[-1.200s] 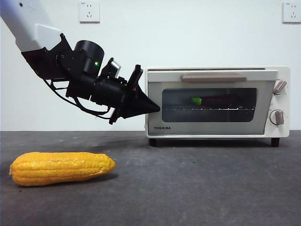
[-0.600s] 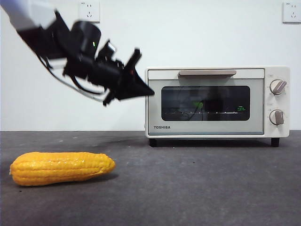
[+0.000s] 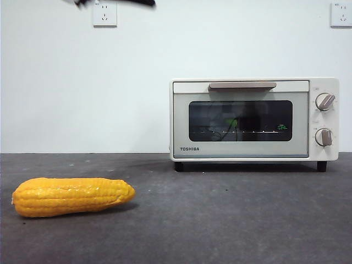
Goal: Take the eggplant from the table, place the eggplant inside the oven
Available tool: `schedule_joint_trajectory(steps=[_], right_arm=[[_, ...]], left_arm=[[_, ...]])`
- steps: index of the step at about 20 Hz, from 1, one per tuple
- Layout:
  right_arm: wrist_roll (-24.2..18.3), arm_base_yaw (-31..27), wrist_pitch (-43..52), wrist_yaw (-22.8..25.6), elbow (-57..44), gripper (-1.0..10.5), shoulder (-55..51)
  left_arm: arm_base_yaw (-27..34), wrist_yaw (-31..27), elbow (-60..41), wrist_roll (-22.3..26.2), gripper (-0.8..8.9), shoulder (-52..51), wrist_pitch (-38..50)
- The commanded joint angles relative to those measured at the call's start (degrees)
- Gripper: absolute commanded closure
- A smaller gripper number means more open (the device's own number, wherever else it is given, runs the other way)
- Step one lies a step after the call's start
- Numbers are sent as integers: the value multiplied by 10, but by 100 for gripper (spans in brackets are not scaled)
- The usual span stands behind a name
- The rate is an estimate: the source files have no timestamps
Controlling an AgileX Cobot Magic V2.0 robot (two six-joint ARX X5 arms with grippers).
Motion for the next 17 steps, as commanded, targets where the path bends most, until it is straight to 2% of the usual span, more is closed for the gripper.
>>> schedule_joint_trajectory(steps=[1,5,8,17], right_arm=[[-4,1,-12,-2,-2,958,0],[-2,1,-12,-2,-2,957,0],[-2,1,-12,-2,-2,957,0],[-2,1,-12,-2,-2,946,0]], left_arm=[[-20,-30,0,15,820,-54,-52],[-44,-41,0,15,820,-137,-142],[-55,-92,0,15,820,-181,-177],[-56,-95,0,15,818,-217,-192]])
